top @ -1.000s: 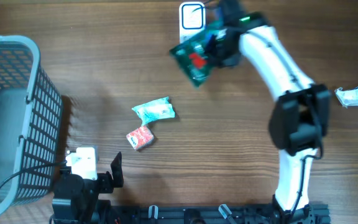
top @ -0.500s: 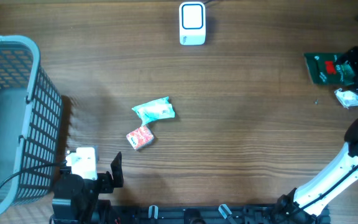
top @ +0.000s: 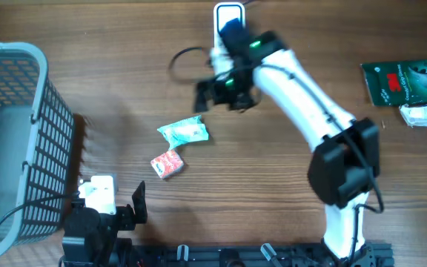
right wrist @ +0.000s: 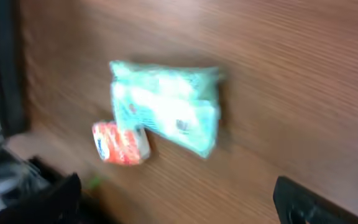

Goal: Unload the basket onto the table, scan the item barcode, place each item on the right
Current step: 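Move the right gripper to the pale green packet and grasp it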

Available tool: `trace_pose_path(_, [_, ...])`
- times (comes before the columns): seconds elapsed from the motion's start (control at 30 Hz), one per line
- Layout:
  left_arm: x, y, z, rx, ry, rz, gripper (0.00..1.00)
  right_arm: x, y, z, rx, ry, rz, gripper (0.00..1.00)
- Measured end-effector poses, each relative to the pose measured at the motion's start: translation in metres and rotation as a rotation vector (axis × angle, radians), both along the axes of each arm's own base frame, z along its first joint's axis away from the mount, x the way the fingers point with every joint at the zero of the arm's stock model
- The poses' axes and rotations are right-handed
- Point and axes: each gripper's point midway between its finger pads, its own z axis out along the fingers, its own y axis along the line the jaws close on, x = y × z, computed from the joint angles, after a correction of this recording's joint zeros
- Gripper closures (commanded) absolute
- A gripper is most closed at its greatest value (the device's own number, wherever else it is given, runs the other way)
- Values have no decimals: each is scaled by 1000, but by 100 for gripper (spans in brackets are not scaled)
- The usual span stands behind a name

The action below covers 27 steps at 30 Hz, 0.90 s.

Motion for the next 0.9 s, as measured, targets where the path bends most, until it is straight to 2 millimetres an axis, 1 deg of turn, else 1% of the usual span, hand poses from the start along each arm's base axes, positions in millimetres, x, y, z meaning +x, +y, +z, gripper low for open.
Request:
trace_pose_path(0.03, [0, 0, 0, 0, 1, 0, 0, 2, 26, -2, 21, -114, 92, 0])
trace_pose_path(0.07, [0, 0, 0, 0, 0, 0, 0, -1, 42, -7, 20, -184, 156, 0])
trace_pose_path(0.1, [0, 0, 0, 0, 0, 0, 0, -6, 56, -15, 8, -255, 236, 0])
trace_pose_path(0.13, [0, 0, 0, 0, 0, 0, 0, -14, 64, -25, -4, -300, 316, 0])
trace_pose_path(0.17, [0, 0, 0, 0, 0, 0, 0, -23, 68, -36, -23, -328, 400, 0])
trace_pose_path(0.2, [0, 0, 0, 0, 0, 0, 0, -25, 68, -42, -34, -344, 444, 0])
trace_pose_path(0.23, [0, 0, 0, 0, 0, 0, 0, -20, 68, -45, -37, -366, 464, 0])
trace_pose_path(0.27, [0, 0, 0, 0, 0, 0, 0, -11, 67, -48, -29, -380, 454, 0])
trace_pose_path(0.33, [0, 0, 0, 0, 0, 0, 0, 6, 53, -54, -10, -359, 404, 0])
trace_pose_path(0.4, [0, 0, 0, 0, 0, 0, 0, 24, 35, -55, 37, -306, 315, 0])
trace_pose_path(0.43, [0, 0, 0, 0, 0, 0, 0, 27, 31, -55, 60, -278, 282, 0])
trace_pose_path(0.5, [0, 0, 0, 0, 0, 0, 0, 23, 33, -58, 161, -182, 239, 0])
trace_pose_path(0.53, [0, 0, 0, 0, 0, 0, 0, 17, 37, -65, 213, -109, 220, 0])
trace_pose_path(0.6, [0, 0, 0, 0, 0, 0, 0, 6, 43, -87, 242, 17, 176, 0])
trace_pose_path(0.63, [0, 0, 0, 0, 0, 0, 0, 0, 46, -93, 259, 67, 164, 1])
trace_pose_path(0.67, [0, 0, 0, 0, -1, 0, 0, -2, 47, -94, 268, 92, 149, 8])
trace_pose_path(0.7, [0, 0, 0, 0, 0, 0, 0, -4, 49, -94, 278, 109, 143, 25])
trace_pose_path(0.73, [0, 0, 0, 0, 0, 0, 0, -6, 49, -96, 280, 134, 133, 63])
trace_pose_path(0.77, [0, 0, 0, 0, 0, 0, 0, -7, 47, -98, 269, 147, 125, 96])
trace_pose_path(0.83, [0, 0, 0, 0, 0, 0, 0, -14, 39, -115, 211, 194, 105, 96])
trace_pose_path(0.9, [0, 0, 0, 0, 0, 0, 0, -13, 39, -117, 204, 190, 99, 96])
